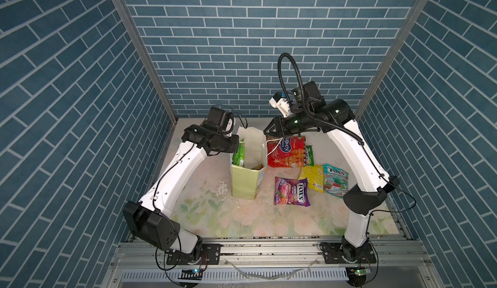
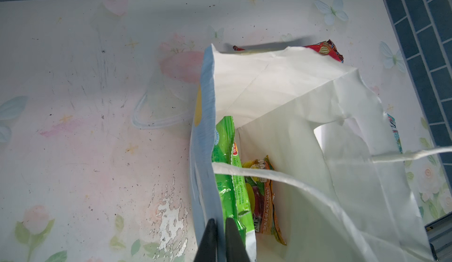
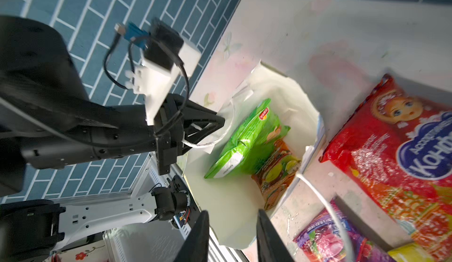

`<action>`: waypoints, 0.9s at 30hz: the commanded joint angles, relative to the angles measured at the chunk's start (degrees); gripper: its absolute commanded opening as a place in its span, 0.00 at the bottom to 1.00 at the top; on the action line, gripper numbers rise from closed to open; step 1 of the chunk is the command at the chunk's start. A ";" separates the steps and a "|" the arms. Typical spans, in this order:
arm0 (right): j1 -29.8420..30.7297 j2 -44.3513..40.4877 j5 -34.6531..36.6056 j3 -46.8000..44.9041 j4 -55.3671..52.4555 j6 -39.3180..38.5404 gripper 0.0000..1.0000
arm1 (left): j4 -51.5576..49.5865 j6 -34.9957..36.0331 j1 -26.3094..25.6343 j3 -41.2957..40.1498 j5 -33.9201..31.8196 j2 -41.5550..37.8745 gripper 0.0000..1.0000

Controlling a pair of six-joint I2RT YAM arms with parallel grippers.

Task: Take the snacks out of the paper bag
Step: Pick up the snack from the paper bag.

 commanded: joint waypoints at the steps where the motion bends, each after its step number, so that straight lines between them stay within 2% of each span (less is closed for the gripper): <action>1: 2.86 1.52 1.91 0.42 -1.82 3.07 0.33 | 0.96 -0.39 -0.18 -2.11 1.65 -1.48 0.11; 7: 5.46 5.30 9.14 2.45 -5.07 6.87 0.34 | 2.75 -1.31 -0.14 -4.84 2.32 -3.58 0.11; 16: 8.34 9.90 13.01 7.60 -2.47 12.92 0.35 | 7.45 -3.44 -0.09 -9.99 1.56 -8.33 0.12; 27: 10.91 13.52 21.62 8.08 -0.91 17.33 0.35 | 13.01 -5.96 0.00 -16.47 3.73 -12.44 0.13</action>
